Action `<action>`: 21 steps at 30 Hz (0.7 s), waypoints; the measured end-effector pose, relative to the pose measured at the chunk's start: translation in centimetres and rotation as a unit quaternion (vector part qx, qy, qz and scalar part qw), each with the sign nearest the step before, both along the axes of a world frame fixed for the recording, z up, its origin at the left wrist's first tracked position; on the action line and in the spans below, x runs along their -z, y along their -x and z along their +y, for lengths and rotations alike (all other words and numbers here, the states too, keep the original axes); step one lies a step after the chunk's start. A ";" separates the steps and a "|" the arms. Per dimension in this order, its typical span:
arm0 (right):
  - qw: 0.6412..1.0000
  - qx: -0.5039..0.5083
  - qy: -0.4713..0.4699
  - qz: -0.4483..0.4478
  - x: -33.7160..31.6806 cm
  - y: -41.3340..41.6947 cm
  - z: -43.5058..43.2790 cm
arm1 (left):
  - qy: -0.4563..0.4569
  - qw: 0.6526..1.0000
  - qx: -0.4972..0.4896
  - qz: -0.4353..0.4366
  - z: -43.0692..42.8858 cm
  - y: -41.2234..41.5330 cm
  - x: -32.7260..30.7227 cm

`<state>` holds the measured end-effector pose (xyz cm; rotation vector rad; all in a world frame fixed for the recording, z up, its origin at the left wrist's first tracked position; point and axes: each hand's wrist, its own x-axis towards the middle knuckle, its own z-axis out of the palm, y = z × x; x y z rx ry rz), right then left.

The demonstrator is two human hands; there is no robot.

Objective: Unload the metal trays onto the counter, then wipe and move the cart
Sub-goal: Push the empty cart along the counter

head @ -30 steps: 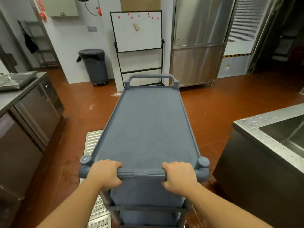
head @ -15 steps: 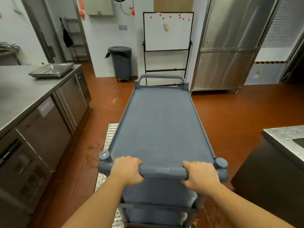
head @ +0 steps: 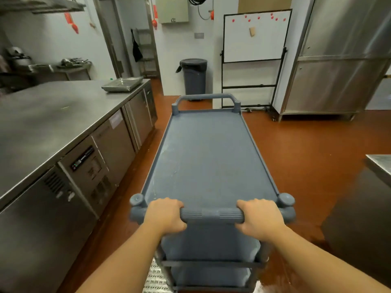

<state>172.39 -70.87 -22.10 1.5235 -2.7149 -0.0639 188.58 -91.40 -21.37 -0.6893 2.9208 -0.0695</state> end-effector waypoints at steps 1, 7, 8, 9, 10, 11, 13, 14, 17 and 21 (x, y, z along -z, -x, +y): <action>1.000 -0.007 -0.002 -0.006 0.0 -1.3 0.6 | 0.004 1.000 -0.006 -0.002 1.0 -1.6 0.0; 0.999 -0.036 -0.010 -0.019 0.0 -8.0 3.7 | -0.002 0.999 -0.042 -0.008 5.0 -9.6 -0.1; 0.999 -0.040 -0.013 -0.024 0.0 -9.0 4.0 | -0.001 0.999 -0.046 -0.011 5.5 -10.7 -0.1; 0.999 -0.044 -0.012 -0.027 0.0 -9.8 4.3 | -0.001 0.999 -0.049 -0.010 5.8 -11.6 0.1; 0.999 -0.046 -0.013 -0.026 0.0 -10.6 4.5 | -0.004 0.999 -0.054 -0.003 6.1 -12.5 0.1; 0.999 -0.045 -0.013 -0.020 -0.2 -11.3 4.6 | -0.008 0.998 -0.056 0.001 6.3 -13.4 0.1; 0.999 -0.039 -0.016 -0.009 -0.4 -13.0 5.1 | -0.015 0.998 -0.061 -0.003 6.9 -15.1 0.0; 0.999 -0.038 -0.013 -0.007 -0.2 -13.8 5.2 | -0.021 0.998 -0.062 0.000 7.1 -15.9 0.1; 0.999 -0.031 -0.015 0.012 -0.4 -16.7 5.3 | -0.015 0.998 -0.054 -0.001 7.1 -18.5 -0.1; 0.999 -0.022 -0.015 0.021 -0.4 -21.1 5.5 | -0.026 0.999 -0.045 -0.009 7.0 -22.4 -0.3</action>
